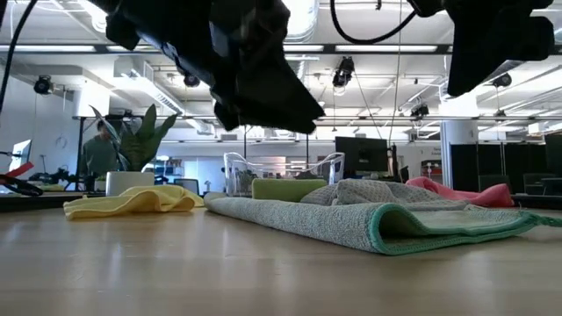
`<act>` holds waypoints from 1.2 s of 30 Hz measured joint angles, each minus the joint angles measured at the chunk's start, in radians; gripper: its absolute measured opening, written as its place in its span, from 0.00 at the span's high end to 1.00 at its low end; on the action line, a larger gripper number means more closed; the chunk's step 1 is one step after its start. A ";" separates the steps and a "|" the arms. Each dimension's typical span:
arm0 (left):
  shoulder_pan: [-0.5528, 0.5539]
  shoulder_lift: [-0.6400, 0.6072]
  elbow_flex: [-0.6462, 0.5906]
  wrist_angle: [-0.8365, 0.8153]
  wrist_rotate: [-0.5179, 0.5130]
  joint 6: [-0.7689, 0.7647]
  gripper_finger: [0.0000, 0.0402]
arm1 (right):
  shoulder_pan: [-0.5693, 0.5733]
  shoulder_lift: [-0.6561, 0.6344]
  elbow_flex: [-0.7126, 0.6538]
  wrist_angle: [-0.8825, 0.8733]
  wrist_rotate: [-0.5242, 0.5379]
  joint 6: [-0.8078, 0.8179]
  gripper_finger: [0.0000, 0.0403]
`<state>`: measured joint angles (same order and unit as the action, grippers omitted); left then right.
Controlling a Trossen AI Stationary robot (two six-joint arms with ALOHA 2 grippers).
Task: Fold microfiber towels
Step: Fold the light green microfiber cloth
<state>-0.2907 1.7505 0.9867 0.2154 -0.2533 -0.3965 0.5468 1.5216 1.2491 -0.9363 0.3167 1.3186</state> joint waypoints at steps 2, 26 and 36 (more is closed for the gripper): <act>-0.006 0.037 0.005 0.042 -0.013 -0.028 0.67 | 0.000 -0.002 0.000 -0.002 0.000 -0.024 0.98; -0.030 0.189 0.075 -0.185 0.076 -0.067 0.67 | 0.000 0.003 -0.024 -0.003 -0.001 -0.089 0.98; -0.064 0.134 0.082 -0.510 0.148 0.119 0.67 | 0.000 0.003 -0.026 -0.002 -0.001 -0.089 0.98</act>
<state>-0.3549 1.8843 1.0684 -0.2944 -0.1050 -0.2777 0.5468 1.5242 1.2232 -0.9379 0.3157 1.2301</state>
